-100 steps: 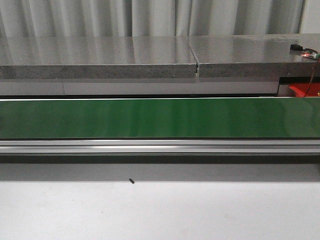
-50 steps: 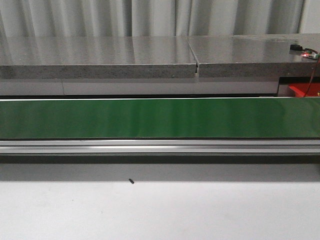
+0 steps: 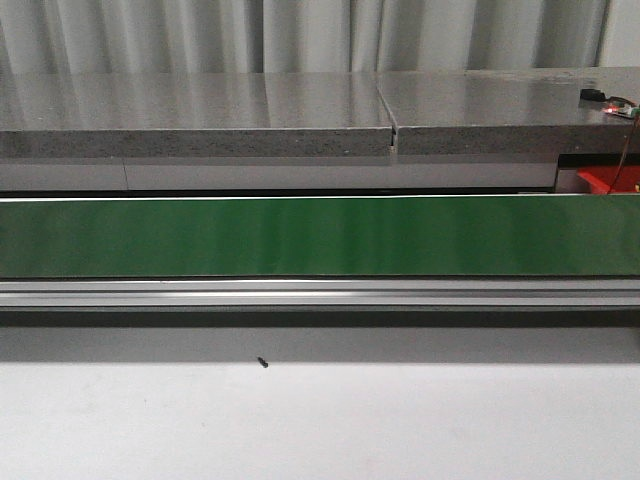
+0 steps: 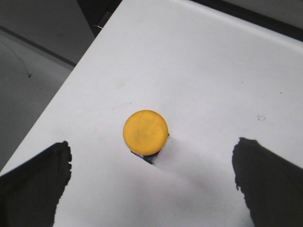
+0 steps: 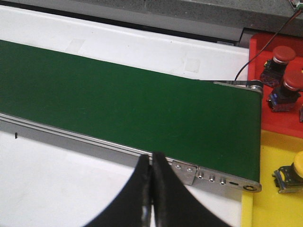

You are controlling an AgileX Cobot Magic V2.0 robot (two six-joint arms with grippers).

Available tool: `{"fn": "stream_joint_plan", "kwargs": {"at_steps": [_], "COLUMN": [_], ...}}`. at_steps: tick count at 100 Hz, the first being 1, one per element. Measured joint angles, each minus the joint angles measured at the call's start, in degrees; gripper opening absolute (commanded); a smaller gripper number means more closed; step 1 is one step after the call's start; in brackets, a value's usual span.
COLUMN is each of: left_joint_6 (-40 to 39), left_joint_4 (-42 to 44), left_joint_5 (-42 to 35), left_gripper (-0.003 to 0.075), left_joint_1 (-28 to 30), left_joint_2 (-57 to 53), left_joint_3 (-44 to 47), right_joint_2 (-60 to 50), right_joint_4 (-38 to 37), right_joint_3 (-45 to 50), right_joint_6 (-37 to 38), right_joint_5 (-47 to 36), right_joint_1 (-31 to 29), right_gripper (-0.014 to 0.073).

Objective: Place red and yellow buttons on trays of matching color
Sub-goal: 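Lower the yellow button onto the conveyor belt and open the left gripper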

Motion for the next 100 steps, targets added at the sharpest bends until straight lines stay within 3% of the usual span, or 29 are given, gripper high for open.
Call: {"fn": "stream_joint_plan", "kwargs": {"at_steps": [67, 86, 100], "left_joint_6": [0.09, 0.09, 0.09], "left_joint_4": [0.22, 0.27, 0.27], "left_joint_5": [-1.15, -1.75, -2.39], "left_gripper": [0.0644, 0.0546, 0.0361], "left_joint_1": [0.00, 0.00, 0.00], "left_joint_2": [13.55, 14.51, 14.85], "left_joint_3": [-7.61, -7.61, -7.70], "right_joint_2": [0.00, 0.00, 0.00], "right_joint_4": [0.00, 0.00, 0.00], "right_joint_3": [0.00, 0.00, 0.00], "right_joint_6": [0.00, 0.00, 0.00], "right_joint_5": [0.00, 0.00, 0.00], "right_joint_1": [0.00, 0.00, 0.00], "right_gripper": [-0.0108, -0.0108, -0.0108]}}
